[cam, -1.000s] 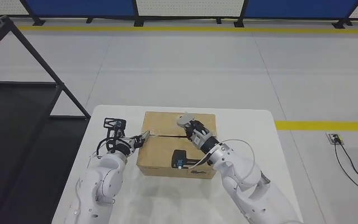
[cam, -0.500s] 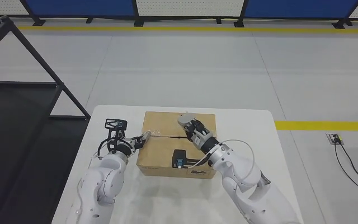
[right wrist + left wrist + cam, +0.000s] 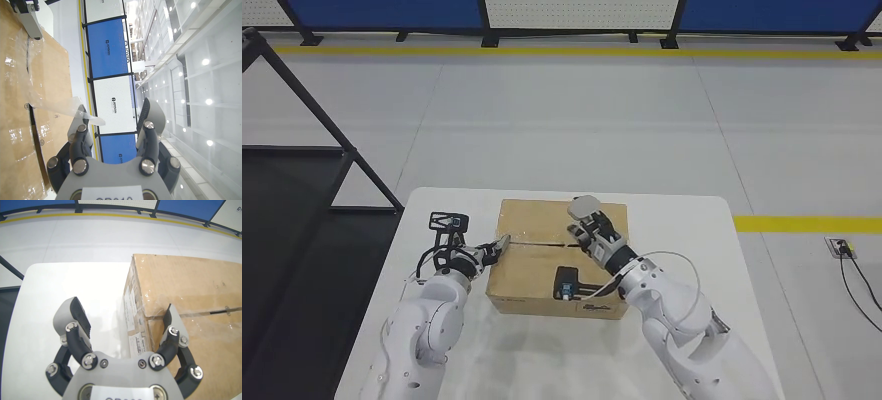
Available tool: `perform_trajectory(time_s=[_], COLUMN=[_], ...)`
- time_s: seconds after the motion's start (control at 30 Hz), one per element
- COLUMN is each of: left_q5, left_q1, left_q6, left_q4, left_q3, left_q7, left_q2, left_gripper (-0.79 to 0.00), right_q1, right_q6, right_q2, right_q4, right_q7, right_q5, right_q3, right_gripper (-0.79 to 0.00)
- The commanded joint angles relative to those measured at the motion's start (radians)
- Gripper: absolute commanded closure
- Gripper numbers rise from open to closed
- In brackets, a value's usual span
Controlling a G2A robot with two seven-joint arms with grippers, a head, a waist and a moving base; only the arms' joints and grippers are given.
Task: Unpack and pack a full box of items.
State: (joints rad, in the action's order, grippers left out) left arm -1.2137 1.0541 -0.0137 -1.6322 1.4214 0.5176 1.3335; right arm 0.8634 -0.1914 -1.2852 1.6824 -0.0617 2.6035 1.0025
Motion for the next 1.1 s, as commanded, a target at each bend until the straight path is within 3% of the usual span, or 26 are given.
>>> perform_trajectory(time_s=[0.0, 0.07, 0.17, 1.07], left_q5=[0.001, 0.001, 0.003, 0.014], left_q1=[-0.001, -0.001, -0.003, 0.001], left_q6=[-0.002, -0.003, -0.006, -0.019], left_q4=[0.0, 0.001, 0.003, 0.0], left_q3=[0.0, -0.001, -0.002, -0.007], left_q7=[0.0, 0.0, 0.002, -0.006], left_q2=[0.0, -0.001, -0.001, -0.006], left_gripper=[-0.785, -0.785, -0.785, -0.785], right_q1=[0.006, 0.012, 0.021, 0.102], right_q6=[-0.007, -0.013, -0.021, 0.026], right_q2=[0.001, 0.001, 0.002, -0.006], right_q4=[0.009, 0.016, 0.024, 0.096], right_q7=[0.005, 0.007, 0.017, 0.168], right_q5=[0.009, 0.013, 0.023, 0.098], right_q3=[0.006, 0.012, 0.02, 0.087], right_gripper=[-0.637, -0.665, -0.785, -0.785])
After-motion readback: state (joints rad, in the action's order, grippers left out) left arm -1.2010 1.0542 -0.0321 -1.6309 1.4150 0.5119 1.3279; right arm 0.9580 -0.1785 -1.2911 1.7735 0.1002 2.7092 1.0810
